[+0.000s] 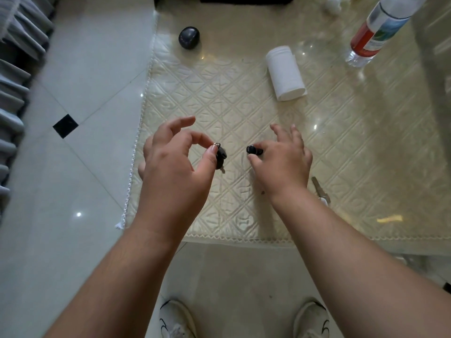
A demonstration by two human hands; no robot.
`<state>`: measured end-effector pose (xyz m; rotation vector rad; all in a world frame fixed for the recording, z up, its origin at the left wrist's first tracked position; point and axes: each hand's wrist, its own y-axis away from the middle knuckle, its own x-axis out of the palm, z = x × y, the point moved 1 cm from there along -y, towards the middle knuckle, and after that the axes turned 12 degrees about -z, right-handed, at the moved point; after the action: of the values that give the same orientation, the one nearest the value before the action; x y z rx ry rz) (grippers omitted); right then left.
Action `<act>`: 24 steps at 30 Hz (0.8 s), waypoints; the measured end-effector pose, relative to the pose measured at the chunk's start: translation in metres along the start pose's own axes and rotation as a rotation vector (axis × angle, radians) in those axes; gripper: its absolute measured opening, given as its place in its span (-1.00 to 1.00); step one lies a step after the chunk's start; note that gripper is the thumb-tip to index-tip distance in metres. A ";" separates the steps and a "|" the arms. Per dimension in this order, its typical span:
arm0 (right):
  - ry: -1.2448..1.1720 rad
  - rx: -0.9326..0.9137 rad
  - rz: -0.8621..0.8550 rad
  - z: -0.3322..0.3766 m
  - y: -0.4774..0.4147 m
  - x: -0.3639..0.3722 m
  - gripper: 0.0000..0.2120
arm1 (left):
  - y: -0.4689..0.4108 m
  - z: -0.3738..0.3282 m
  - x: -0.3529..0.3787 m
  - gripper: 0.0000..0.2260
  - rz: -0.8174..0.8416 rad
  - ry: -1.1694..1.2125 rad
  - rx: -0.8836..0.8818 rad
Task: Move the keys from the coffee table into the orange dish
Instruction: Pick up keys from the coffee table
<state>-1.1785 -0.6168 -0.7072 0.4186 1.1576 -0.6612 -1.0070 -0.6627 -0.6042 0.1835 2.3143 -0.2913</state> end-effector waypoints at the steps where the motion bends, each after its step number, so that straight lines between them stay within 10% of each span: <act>1: 0.004 0.004 -0.014 0.001 -0.001 0.003 -0.81 | 0.000 0.002 0.000 -0.97 0.001 0.001 0.000; 13: -0.013 0.035 -0.049 0.014 0.007 -0.034 -0.91 | 0.001 -0.007 -0.023 -0.95 -0.014 0.007 -0.023; 24: -0.112 -0.002 -0.143 0.071 0.021 -0.249 -0.89 | 0.005 -0.124 -0.137 -0.96 -0.003 0.043 -0.006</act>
<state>-1.1761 -0.5803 -0.4501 0.2948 1.0879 -0.7978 -0.9981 -0.6312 -0.4225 0.1847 2.3580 -0.2850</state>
